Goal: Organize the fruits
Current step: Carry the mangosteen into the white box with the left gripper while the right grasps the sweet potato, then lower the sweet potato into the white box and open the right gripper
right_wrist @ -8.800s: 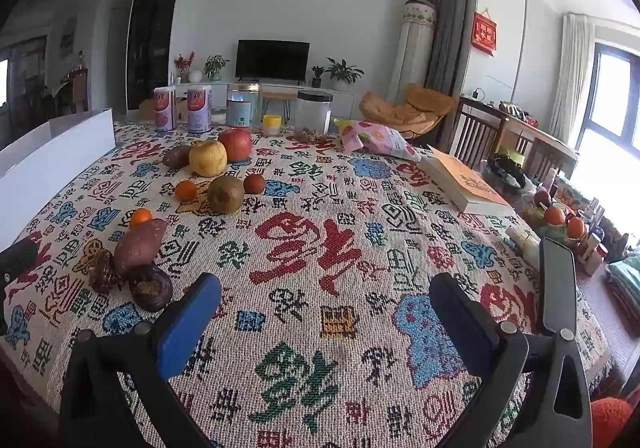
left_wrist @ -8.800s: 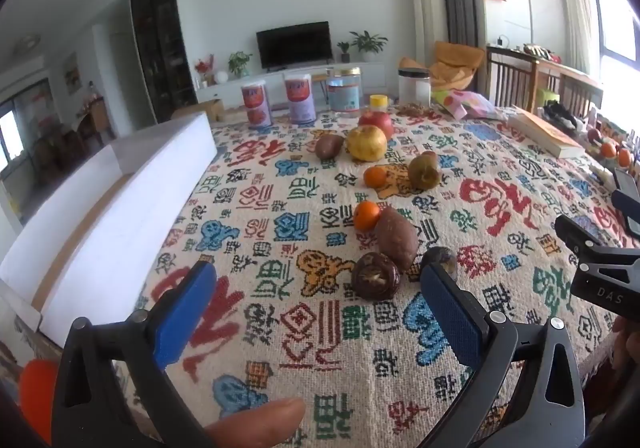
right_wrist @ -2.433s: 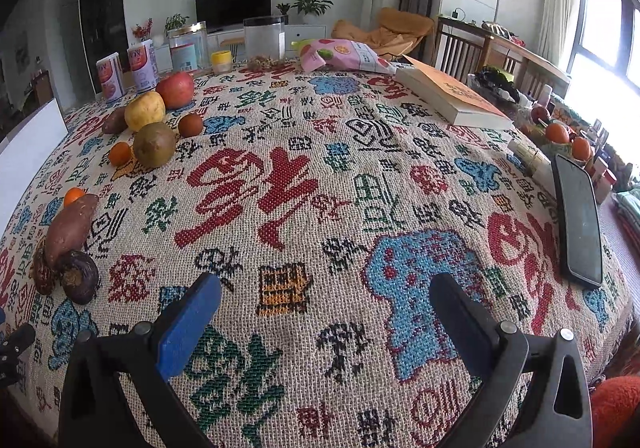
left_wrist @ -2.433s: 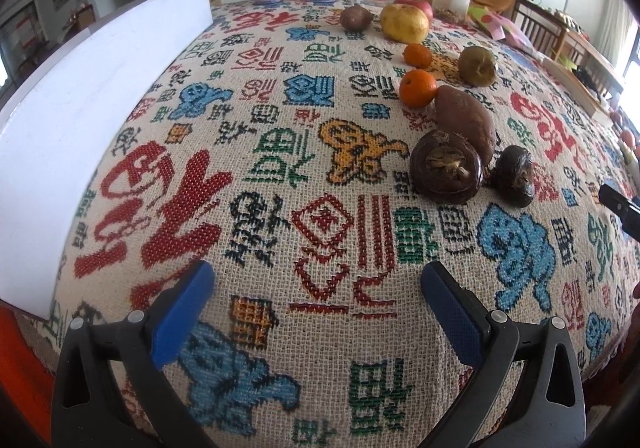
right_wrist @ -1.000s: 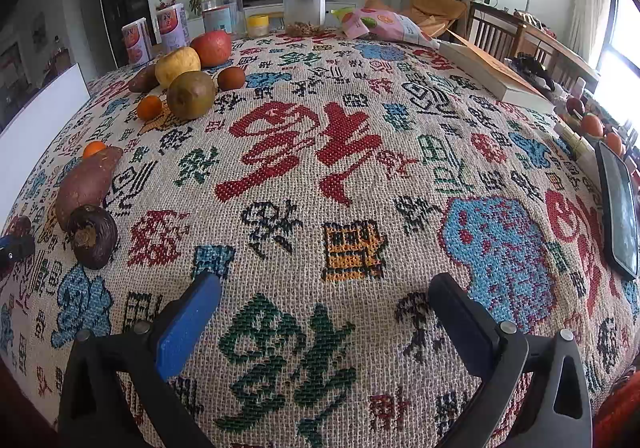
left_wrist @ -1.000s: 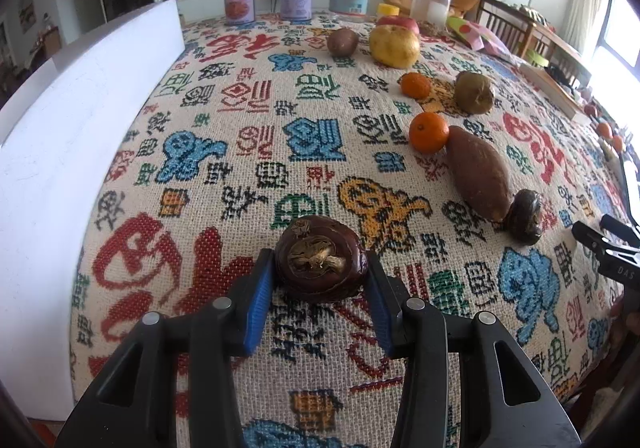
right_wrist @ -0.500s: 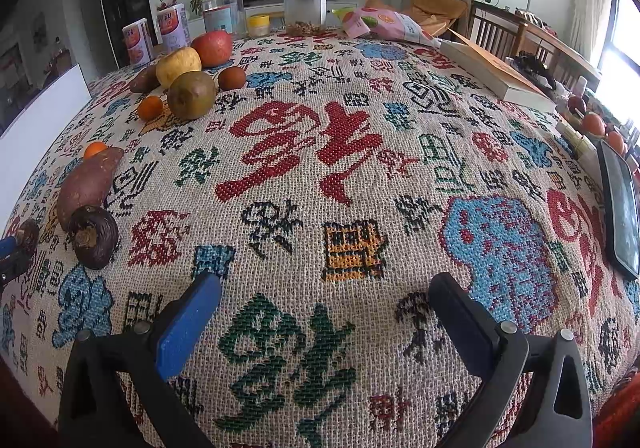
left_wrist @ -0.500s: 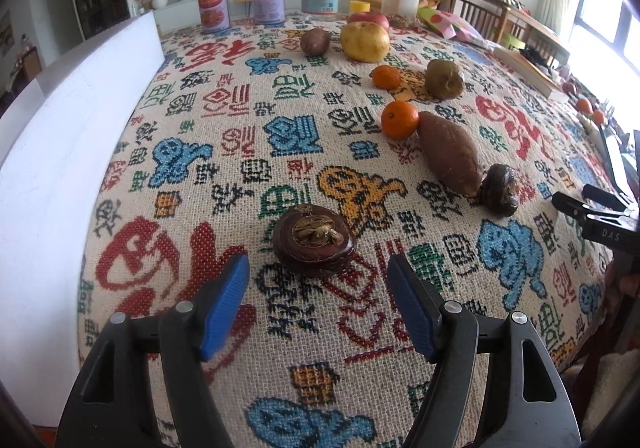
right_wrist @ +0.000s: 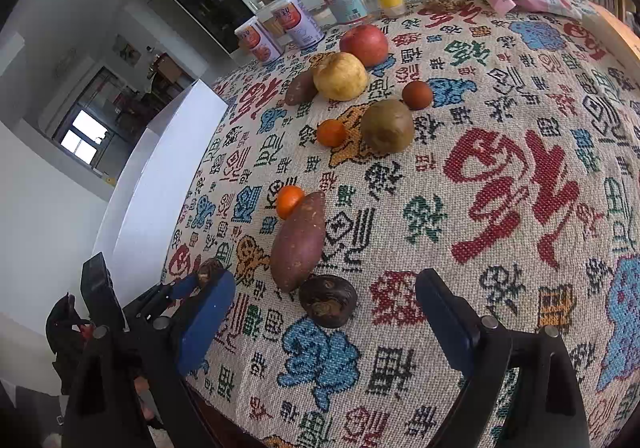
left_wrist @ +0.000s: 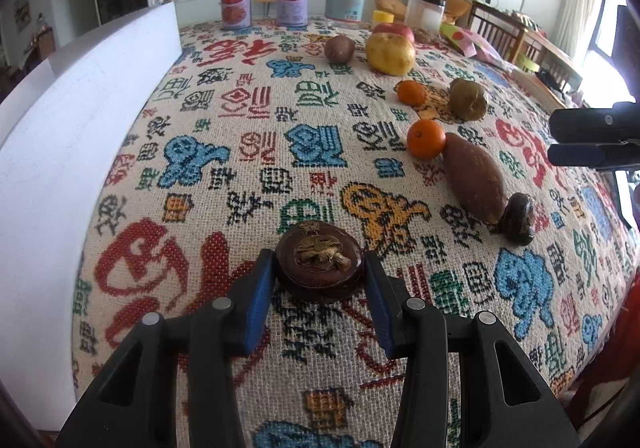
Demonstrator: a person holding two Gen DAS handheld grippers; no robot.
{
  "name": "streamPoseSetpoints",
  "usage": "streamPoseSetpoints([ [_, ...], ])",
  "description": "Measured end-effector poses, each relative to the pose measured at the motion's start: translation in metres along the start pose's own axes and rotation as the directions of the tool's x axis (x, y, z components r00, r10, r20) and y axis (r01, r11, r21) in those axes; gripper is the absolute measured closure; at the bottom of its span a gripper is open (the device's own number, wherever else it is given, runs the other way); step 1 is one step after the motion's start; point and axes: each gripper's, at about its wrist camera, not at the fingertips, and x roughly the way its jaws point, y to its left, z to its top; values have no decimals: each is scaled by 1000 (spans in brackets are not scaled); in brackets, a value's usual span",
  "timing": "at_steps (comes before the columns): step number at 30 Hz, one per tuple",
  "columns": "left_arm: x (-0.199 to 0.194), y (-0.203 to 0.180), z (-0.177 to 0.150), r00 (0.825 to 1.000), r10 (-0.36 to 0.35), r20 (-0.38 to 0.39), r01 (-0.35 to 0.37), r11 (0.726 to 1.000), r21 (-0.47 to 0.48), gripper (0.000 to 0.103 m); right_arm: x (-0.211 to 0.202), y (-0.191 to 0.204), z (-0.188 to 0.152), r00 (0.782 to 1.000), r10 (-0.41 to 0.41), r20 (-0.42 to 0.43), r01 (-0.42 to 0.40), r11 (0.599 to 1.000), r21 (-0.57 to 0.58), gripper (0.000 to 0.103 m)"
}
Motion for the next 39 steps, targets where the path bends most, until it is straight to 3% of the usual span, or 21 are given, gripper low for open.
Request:
streamPoseSetpoints([
  [2,-9,4,-1,1000,5,13,-4,1000,-10,58,33,28,17,994,-66,-85,60,996,-63,26],
  [6,-26,13,0,999,18,40,-17,999,-31,58,95,40,28,941,-188,-282,169,982,-88,45],
  [7,-30,15,1,999,21,46,-19,999,-36,58,104,36,28,930,-199,-307,184,980,-78,55],
  [10,-44,22,5,998,10,60,-6,998,-59,58,110,30,27,931,-149,-334,150,988,-22,60],
  [13,-66,31,15,996,-35,88,43,995,-94,58,88,18,29,957,-10,-289,44,993,111,60],
  [16,-91,43,29,991,-44,129,59,992,-116,58,59,6,32,970,133,-201,-84,968,235,60],
  [18,-110,58,38,987,-38,156,61,988,-140,58,45,1,32,959,245,-140,-192,930,314,60],
  [21,-136,91,50,982,-2,189,38,981,-190,58,36,12,32,921,384,-72,-332,866,374,60],
  [25,-149,146,61,972,152,179,-104,962,-254,58,34,82,45,892,447,-72,-414,870,267,60],
  [28,-139,194,60,960,259,108,-215,926,-312,58,47,162,52,863,491,-115,-476,869,136,60],
  [31,-123,231,47,948,318,16,-291,886,-361,58,84,244,48,849,498,-178,-504,864,13,60],
  [33,-118,247,35,938,344,-26,-328,864,-382,58,114,290,37,855,468,-224,-492,868,-63,60],
  [36,-116,263,19,927,369,-63,-360,836,-415,54,152,338,17,883,385,-270,-437,883,-172,60],
  [37,-117,266,15,925,374,-67,-366,829,-422,49,164,350,11,890,362,-279,-421,886,-196,60],
  [39,-120,270,10,917,394,-65,-382,817,-432,28,186,369,4,904,311,-294,-383,894,-233,60],
])
